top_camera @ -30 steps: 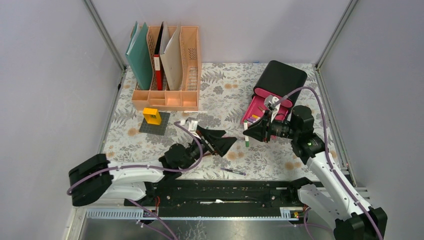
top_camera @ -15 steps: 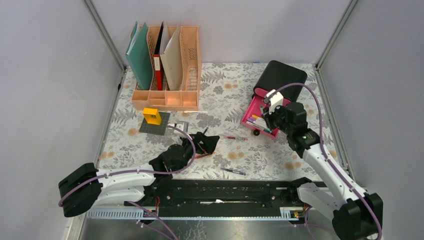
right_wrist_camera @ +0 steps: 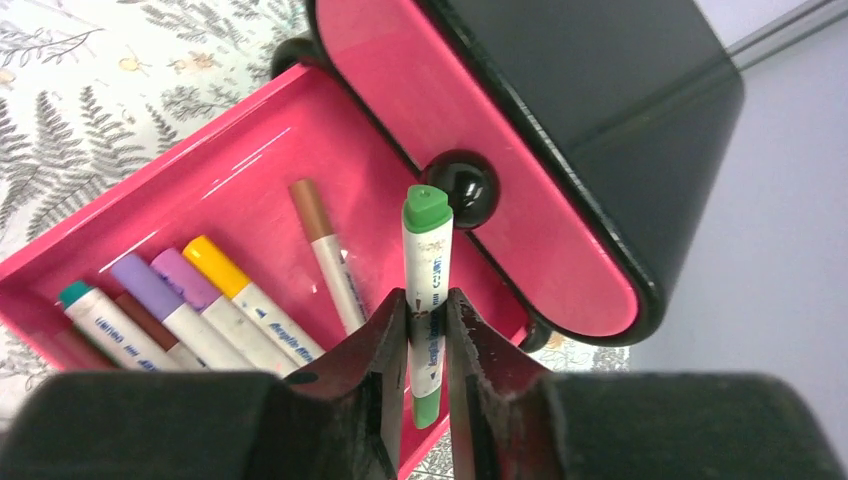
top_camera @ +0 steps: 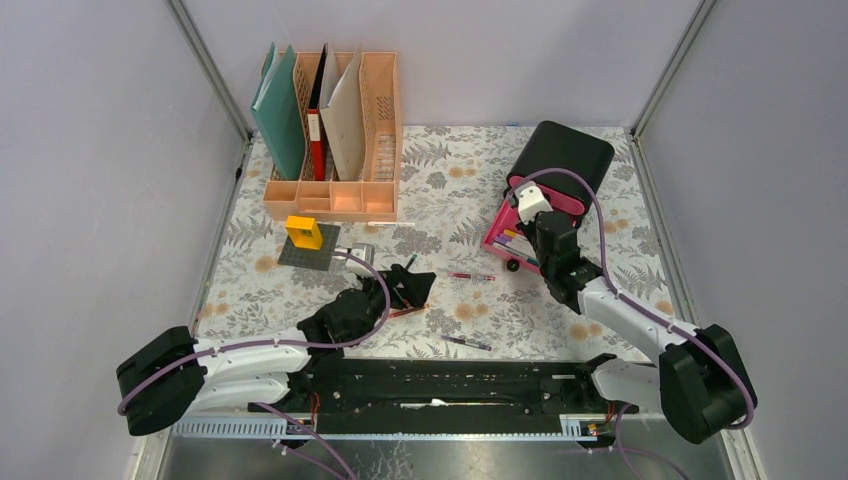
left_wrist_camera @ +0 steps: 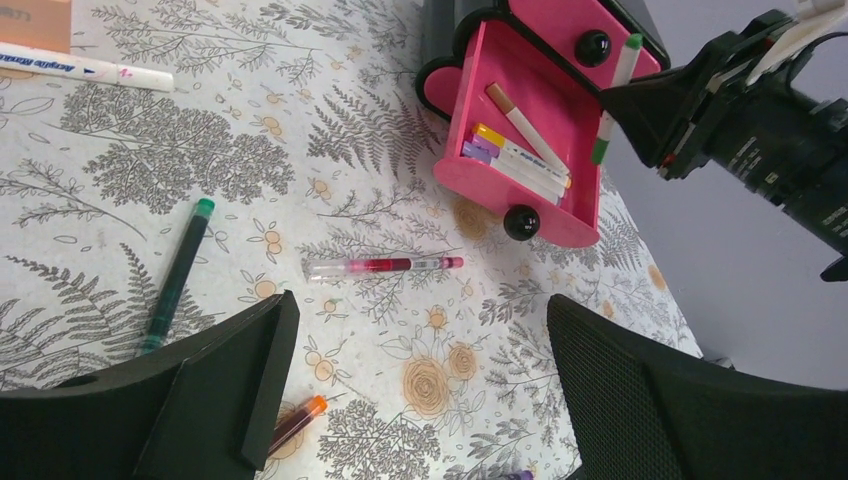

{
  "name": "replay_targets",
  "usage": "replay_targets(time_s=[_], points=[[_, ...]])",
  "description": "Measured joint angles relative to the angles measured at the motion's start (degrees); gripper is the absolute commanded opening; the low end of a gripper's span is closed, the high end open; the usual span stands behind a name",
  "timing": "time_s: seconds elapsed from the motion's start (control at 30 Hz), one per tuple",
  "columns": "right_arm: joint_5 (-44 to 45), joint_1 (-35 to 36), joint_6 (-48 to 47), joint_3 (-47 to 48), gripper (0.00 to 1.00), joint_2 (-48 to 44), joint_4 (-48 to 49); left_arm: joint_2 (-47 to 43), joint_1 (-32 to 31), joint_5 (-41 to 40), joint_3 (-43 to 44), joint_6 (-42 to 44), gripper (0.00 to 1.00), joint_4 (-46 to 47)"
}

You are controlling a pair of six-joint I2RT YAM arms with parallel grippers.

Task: Organize the desk
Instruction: Place the stationery in the drawer.

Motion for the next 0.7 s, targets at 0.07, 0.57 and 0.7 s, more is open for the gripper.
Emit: replay_targets(time_s=[0.07, 0.57, 0.7], points=[[1.6, 0.0, -0.8, 0.0, 0.43, 0.3, 1.3, 0.0, 0.1, 0.0, -0.4, -0.1, 0.99, -0.1], [-1.2, 0.0, -1.3, 0.0, 0.89, -2.3, -1.1, 0.0, 1.2, 0.4, -0.6, -1.8, 0.99, -1.0], [-8.6, 0.0, -3.1, 1.2, 1.0, -5.3, -8.7, 0.0, 1.9, 0.4, -0.6, -2.8, 0.99, -1.7]])
